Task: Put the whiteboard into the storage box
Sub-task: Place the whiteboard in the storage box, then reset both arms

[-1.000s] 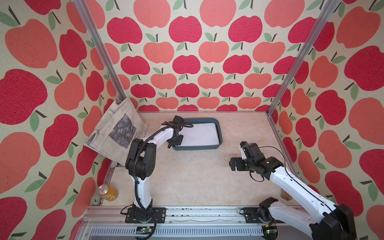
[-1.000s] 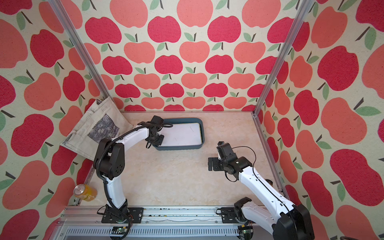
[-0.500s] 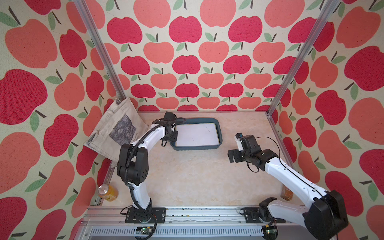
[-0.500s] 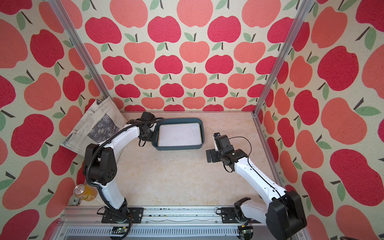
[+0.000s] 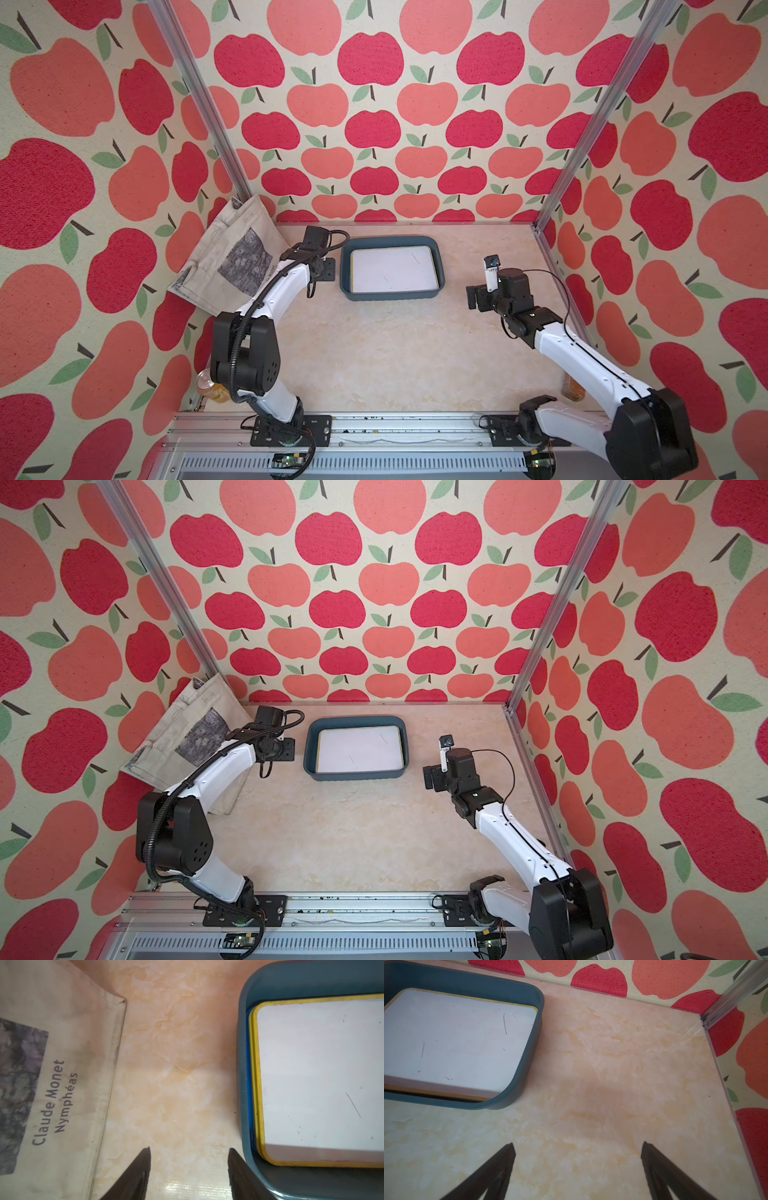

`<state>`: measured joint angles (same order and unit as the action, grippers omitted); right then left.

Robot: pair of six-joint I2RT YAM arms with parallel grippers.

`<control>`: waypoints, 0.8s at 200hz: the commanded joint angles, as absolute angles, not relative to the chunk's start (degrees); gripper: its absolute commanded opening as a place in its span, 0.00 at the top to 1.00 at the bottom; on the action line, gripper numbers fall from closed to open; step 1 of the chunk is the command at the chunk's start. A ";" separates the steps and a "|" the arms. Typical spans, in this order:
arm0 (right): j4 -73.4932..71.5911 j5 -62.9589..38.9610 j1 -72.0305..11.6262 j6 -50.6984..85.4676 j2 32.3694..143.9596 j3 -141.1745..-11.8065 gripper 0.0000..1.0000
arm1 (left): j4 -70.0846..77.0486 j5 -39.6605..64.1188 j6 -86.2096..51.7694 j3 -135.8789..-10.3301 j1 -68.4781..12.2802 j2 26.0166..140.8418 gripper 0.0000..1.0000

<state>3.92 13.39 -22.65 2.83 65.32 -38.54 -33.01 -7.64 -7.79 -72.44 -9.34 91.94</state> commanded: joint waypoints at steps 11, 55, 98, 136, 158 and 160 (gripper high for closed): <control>-4.85 19.24 -20.48 0.67 66.35 -36.28 0.01 | -29.45 -6.38 -8.50 -69.48 -7.16 88.85 0.29; -3.89 19.32 -17.15 0.21 72.44 -40.02 0.01 | -27.85 -7.88 -12.18 -67.24 -5.34 87.26 0.00; -10.10 19.36 -13.89 1.61 73.72 -37.50 0.01 | -17.29 -10.94 -12.12 -57.69 -3.85 81.36 0.01; -19.79 18.85 -12.45 0.03 74.31 -32.56 0.01 | -11.72 -8.58 -11.51 -52.46 -0.19 80.00 0.01; -20.67 19.75 -12.31 -1.32 75.09 -32.33 0.01 | -8.75 -15.83 -12.30 -49.41 -0.09 79.68 0.01; -20.66 19.84 -12.30 -1.49 75.18 -32.34 0.01 | -8.30 -16.28 -12.30 -49.11 -0.11 79.53 0.00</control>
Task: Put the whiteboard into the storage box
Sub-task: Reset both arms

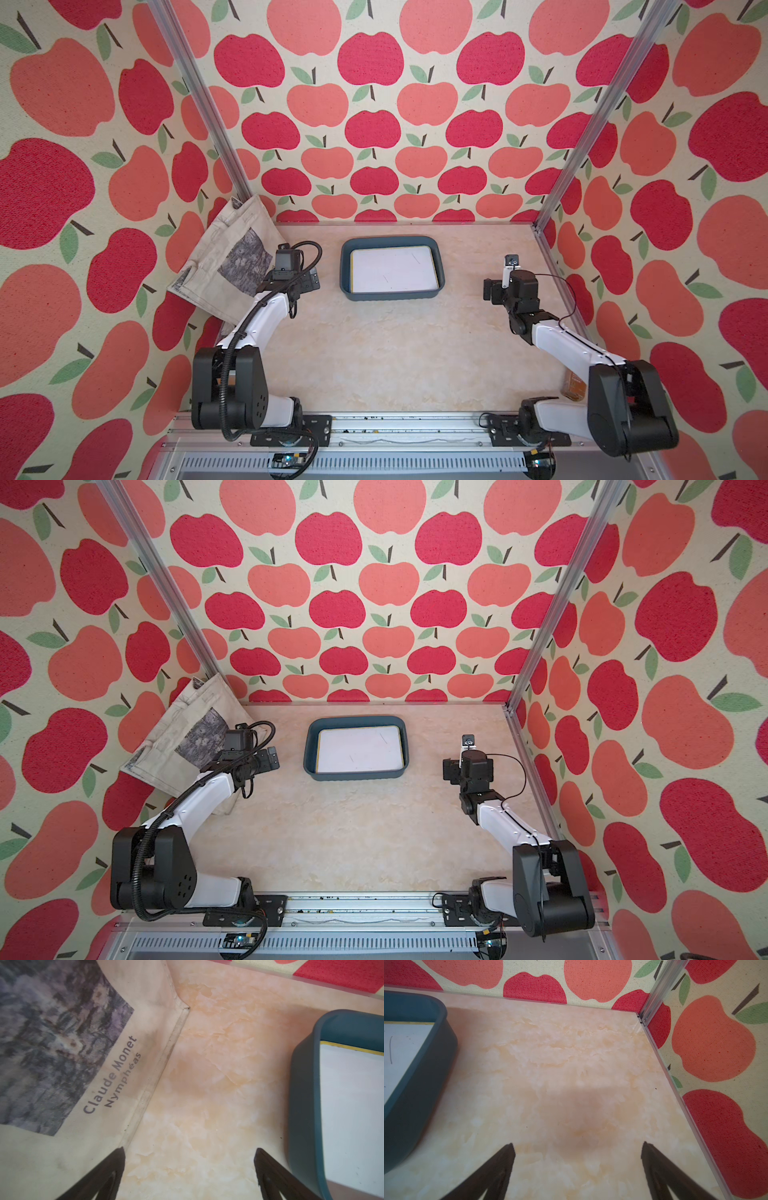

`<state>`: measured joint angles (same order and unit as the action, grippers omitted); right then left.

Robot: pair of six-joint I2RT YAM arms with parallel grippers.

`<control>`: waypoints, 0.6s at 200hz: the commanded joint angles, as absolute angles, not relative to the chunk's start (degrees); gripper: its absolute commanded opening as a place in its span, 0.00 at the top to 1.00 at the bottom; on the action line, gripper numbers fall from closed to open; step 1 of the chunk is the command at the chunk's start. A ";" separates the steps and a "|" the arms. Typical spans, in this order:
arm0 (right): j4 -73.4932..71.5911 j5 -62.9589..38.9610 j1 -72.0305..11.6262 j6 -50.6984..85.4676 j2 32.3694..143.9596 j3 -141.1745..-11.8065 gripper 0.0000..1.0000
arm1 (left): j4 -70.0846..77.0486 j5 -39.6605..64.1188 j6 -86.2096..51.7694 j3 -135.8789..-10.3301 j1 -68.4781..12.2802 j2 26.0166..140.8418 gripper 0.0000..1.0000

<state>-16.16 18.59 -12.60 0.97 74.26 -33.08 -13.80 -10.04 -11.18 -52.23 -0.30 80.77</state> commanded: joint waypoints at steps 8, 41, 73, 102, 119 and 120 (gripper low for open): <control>-20.84 20.01 -12.30 -2.39 75.52 -32.34 0.01 | -6.05 -18.37 -11.80 -47.60 -0.09 78.99 0.01; -24.53 21.62 -11.56 -4.05 77.72 -31.23 0.01 | 9.78 -18.91 -6.17 -39.35 -0.18 76.58 0.00; -32.45 20.82 -10.44 -4.13 79.68 -28.62 0.01 | 14.64 -18.18 -4.26 -36.34 0.00 76.63 0.01; -38.49 20.72 -9.72 -4.77 82.68 -26.81 0.01 | 16.40 -16.30 -2.46 -35.38 0.00 79.14 0.00; -41.31 20.55 -9.39 -5.14 84.12 -26.19 0.01 | 20.42 -15.34 -2.01 -33.46 0.00 80.24 0.00; -41.22 20.51 -9.40 -5.12 84.07 -26.19 0.01 | 20.72 -15.23 -1.97 -33.30 0.00 80.33 0.00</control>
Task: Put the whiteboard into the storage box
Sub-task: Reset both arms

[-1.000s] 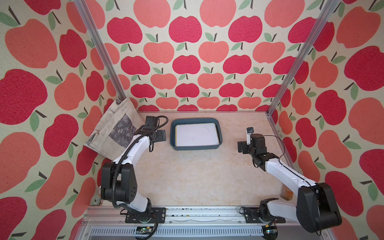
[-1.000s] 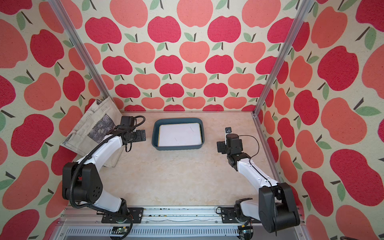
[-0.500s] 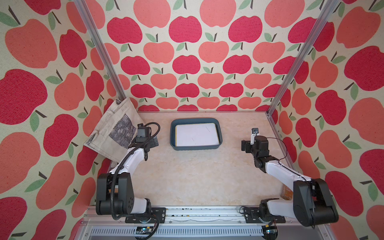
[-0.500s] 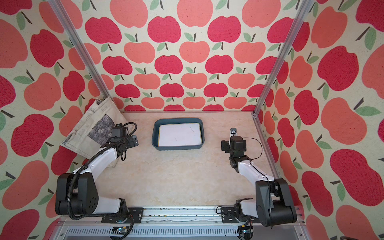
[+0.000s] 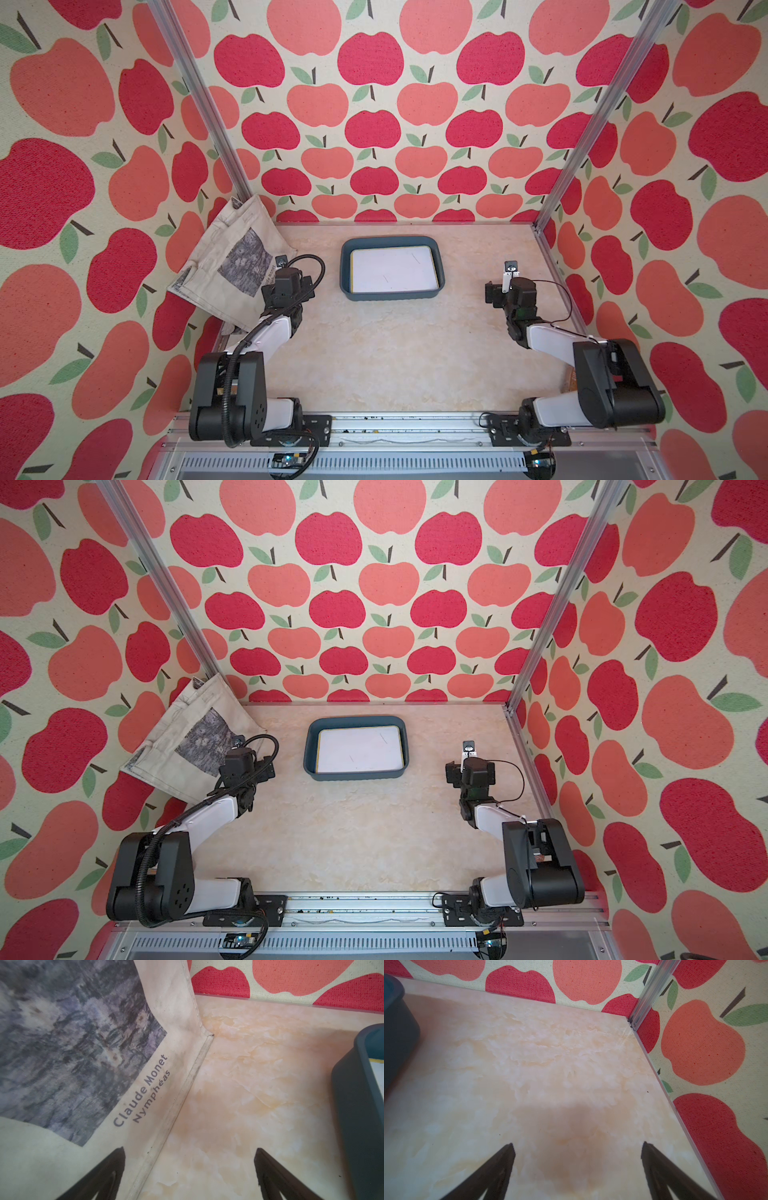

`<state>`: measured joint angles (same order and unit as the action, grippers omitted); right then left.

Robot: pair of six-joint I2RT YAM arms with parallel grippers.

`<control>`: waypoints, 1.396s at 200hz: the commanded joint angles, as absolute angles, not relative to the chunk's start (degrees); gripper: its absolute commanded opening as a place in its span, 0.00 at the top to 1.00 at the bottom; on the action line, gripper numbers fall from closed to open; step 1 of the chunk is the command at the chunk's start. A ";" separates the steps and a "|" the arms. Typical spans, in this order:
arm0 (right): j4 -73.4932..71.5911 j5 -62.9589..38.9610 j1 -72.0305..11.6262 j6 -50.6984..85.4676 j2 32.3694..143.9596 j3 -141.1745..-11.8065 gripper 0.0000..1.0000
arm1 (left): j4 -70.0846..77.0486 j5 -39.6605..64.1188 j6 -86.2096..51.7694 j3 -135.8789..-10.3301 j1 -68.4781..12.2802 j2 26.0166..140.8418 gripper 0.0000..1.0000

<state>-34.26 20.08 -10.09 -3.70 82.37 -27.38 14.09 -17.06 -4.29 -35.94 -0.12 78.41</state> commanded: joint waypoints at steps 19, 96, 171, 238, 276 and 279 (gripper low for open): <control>-43.85 19.06 -8.51 -5.18 85.13 -25.47 0.01 | 26.30 -14.24 -1.37 -30.92 -0.07 81.40 0.01; -52.90 15.10 -8.05 -5.93 87.79 -21.98 0.01 | 39.43 -8.56 2.65 -25.23 -0.57 82.72 0.00; -64.47 5.59 -6.15 -6.19 91.42 -17.23 0.01 | 51.30 -6.45 3.74 -19.11 -0.65 83.94 0.01; -60.90 -0.32 -4.74 -6.23 91.02 -18.64 0.01 | 52.36 -3.74 1.78 -19.73 1.55 87.05 0.00; -56.33 3.94 -2.50 -1.95 90.83 -21.00 0.01 | 49.12 -8.70 -1.89 -22.92 2.89 90.36 0.01; -56.15 3.95 -2.54 -1.94 90.73 -20.99 0.01 | 49.47 -8.93 -2.19 -22.87 3.16 90.48 0.01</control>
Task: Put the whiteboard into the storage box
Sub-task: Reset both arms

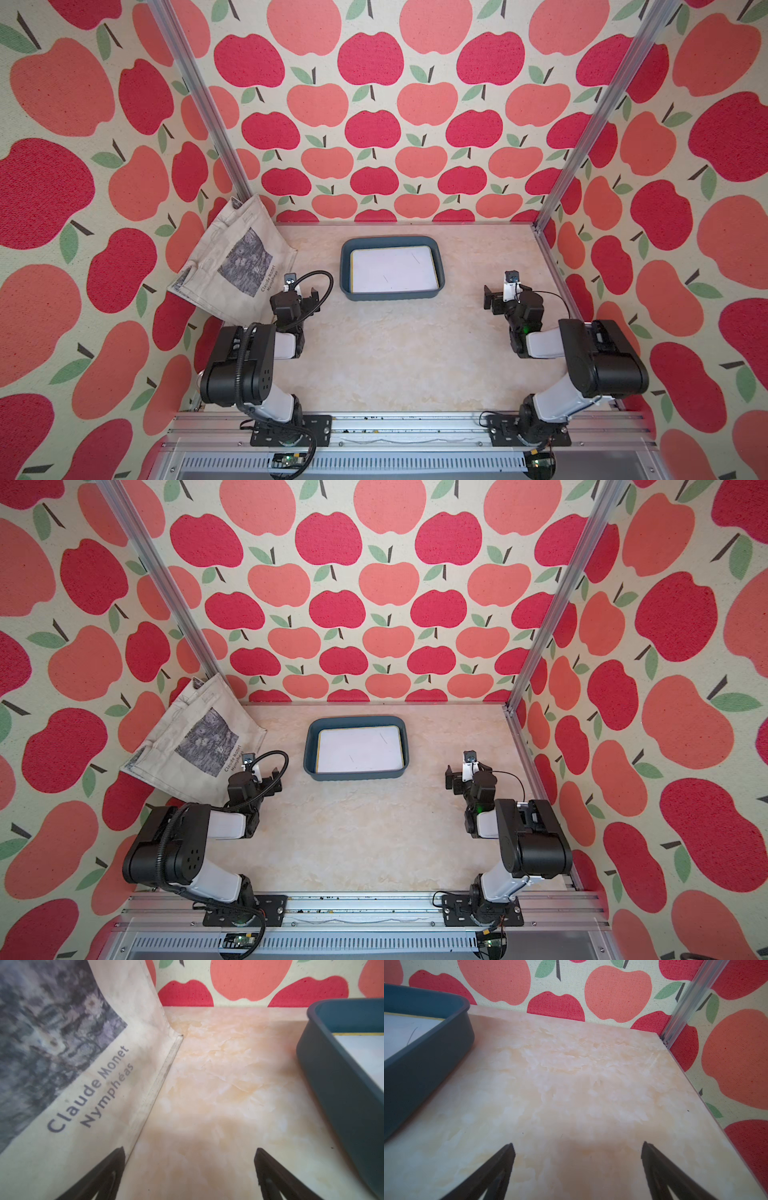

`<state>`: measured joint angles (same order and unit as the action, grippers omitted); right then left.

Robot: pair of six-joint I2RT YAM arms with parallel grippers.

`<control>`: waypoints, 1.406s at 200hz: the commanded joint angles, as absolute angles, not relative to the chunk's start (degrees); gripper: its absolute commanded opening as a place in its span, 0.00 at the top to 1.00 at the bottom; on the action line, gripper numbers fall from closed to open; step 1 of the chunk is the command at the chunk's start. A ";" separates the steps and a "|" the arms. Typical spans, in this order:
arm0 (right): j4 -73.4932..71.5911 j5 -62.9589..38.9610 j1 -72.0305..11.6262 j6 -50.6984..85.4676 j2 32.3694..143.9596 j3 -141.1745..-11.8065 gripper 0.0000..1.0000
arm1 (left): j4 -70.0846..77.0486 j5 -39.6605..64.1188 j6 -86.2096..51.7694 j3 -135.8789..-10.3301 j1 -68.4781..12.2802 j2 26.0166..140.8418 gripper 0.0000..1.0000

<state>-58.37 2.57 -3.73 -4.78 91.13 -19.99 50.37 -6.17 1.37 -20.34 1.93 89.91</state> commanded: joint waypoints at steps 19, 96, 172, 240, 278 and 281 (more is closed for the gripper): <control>-56.10 3.91 -2.55 -1.99 90.72 -21.02 0.01 | 49.03 -8.77 -2.84 -22.95 3.80 90.29 0.00; -56.34 4.04 -2.54 -1.99 90.71 -21.00 0.01 | 47.09 -0.13 -0.18 -23.73 4.38 90.12 0.01; -56.34 4.04 -2.56 -1.94 90.76 -20.92 0.01 | 46.67 1.14 -0.39 -23.91 5.01 90.11 0.01; -56.34 3.99 -2.55 -1.97 90.74 -20.98 0.01 | 46.59 1.23 -0.42 -23.99 5.04 90.07 0.01; -56.34 4.04 -2.50 -2.02 90.78 -20.93 0.01 | 46.36 1.80 -0.49 -24.08 5.28 90.06 0.00; -56.34 4.04 -2.53 -1.99 90.72 -20.96 0.01 | 46.39 1.84 -0.57 -24.13 5.33 90.08 0.01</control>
<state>-57.28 3.14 -2.61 -2.94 91.13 -20.40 46.89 0.60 -1.41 -22.98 4.78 90.30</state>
